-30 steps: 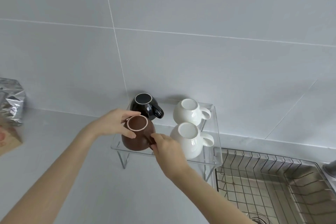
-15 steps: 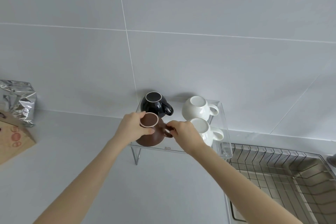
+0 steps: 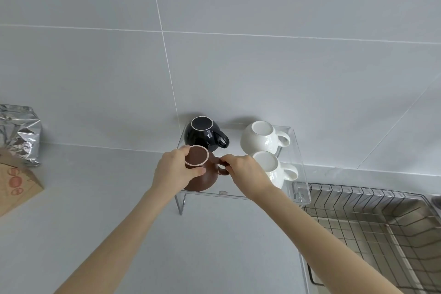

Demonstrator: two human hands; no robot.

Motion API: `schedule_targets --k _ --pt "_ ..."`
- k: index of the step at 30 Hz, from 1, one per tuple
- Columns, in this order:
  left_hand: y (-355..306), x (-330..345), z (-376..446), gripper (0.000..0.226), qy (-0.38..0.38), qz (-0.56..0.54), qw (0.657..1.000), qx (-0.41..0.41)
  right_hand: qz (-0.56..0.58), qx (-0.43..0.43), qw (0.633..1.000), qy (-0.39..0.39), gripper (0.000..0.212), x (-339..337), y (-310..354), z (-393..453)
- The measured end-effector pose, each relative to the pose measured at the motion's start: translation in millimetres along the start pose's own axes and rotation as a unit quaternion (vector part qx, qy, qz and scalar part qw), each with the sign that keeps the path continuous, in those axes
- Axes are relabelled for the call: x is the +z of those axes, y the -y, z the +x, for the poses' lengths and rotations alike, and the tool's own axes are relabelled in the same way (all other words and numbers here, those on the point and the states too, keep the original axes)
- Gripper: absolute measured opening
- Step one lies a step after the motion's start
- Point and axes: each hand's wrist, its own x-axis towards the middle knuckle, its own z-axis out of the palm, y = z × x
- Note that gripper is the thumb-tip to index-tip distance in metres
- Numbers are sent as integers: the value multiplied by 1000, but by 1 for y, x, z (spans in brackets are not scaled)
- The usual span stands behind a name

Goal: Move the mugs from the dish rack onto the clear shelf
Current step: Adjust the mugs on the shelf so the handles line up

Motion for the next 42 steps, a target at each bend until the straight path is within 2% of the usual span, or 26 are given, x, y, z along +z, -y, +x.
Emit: schedule_targets --k 3,6,8,12,15,18,22,26,29,31,42 --pt "-3 -3 -1 45 19 -7 1000 2 -12 -6 1000 9 27 0 -1 0" --pt "-4 -21 13 40 130 -8 991 -19 -25 -20 999 38 25 -12 -1 5" --pt "-4 -39 33 40 190 -37 981 -33 29 -14 999 32 29 -24 -1 14" --pt "2 -50 81 58 136 -87 987 8 113 34 991 -70 31 -33 -3 43" --pt "13 -33 105 79 159 -93 983 6 92 83 991 -39 27 -22 -4 66" --pt "25 -12 115 83 193 -145 971 4 36 82 996 -12 14 -4 -3 78" --pt "37 2 121 80 150 -168 974 9 5 79 997 -21 10 -2 -11 88" --pt "34 8 117 78 91 -101 990 28 61 69 996 -14 11 -10 -23 101" --pt "22 11 109 62 28 -37 997 65 102 65 993 -1 13 -17 -31 107" --pt "17 12 107 59 1 -16 997 70 138 60 989 6 14 -21 -36 111" --pt "10 15 104 63 -13 -6 999 38 156 46 987 -10 19 -15 -44 113"
